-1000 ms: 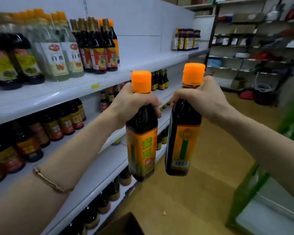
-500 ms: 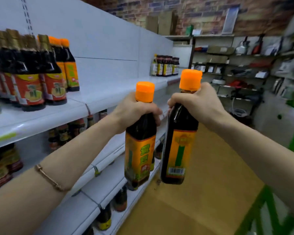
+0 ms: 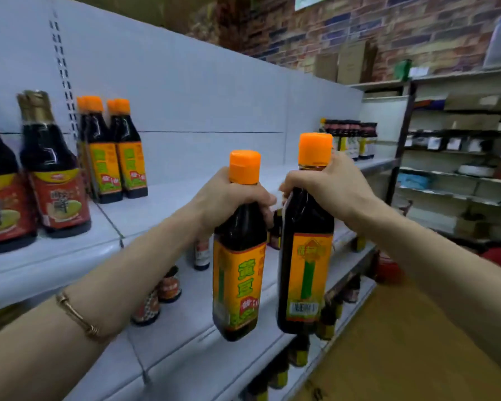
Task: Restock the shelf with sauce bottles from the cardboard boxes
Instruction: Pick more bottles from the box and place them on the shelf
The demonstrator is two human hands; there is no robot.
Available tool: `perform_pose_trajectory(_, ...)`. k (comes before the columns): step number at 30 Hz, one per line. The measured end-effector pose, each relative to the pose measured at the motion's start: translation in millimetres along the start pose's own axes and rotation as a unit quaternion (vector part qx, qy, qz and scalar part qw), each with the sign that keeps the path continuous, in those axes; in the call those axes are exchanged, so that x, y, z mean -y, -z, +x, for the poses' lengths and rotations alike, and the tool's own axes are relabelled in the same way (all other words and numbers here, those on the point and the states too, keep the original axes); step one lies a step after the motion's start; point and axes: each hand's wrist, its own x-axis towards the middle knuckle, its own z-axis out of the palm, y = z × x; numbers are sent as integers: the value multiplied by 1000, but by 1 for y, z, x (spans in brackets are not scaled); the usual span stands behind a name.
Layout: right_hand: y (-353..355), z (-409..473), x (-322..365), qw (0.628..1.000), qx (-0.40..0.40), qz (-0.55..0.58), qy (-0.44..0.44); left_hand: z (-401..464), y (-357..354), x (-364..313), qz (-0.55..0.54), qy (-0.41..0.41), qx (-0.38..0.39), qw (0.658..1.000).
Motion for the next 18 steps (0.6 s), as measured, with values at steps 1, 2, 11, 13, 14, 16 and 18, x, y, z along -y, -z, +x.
perform_pose_trajectory(1, 2, 19, -7, 1000, 13, 10, 14, 15, 0, 2, 1, 6, -20, 1000)
perform_pose_trajectory(2, 5, 38, -12, 999, 22, 22, 25, 29, 1, 3, 6, 12, -39, 999)
perform_pose_trajectory(11, -12, 165, -30, 984, 113, 95, 97, 112, 38, -12, 34, 32, -183, 982)
perform_pose_trajectory(13, -24, 184, -27, 980, 123, 109, 114, 118, 50, -17, 44, 31, -203, 978)
perform_pose_trajectory(14, -30, 193, -24, 978, 127, 113, 122, 120, 57, -19, 48, 33, -212, 975)
perform_pose_trajectory(16, -43, 209, -16, 973, 137, 126, 133, 123, 72, -25, 54, 37, -230, 971)
perform_pose_trajectory(18, -58, 223, -6, 968, 147, 142, 143, 124, 91, -30, 55, 43, -250, 966)
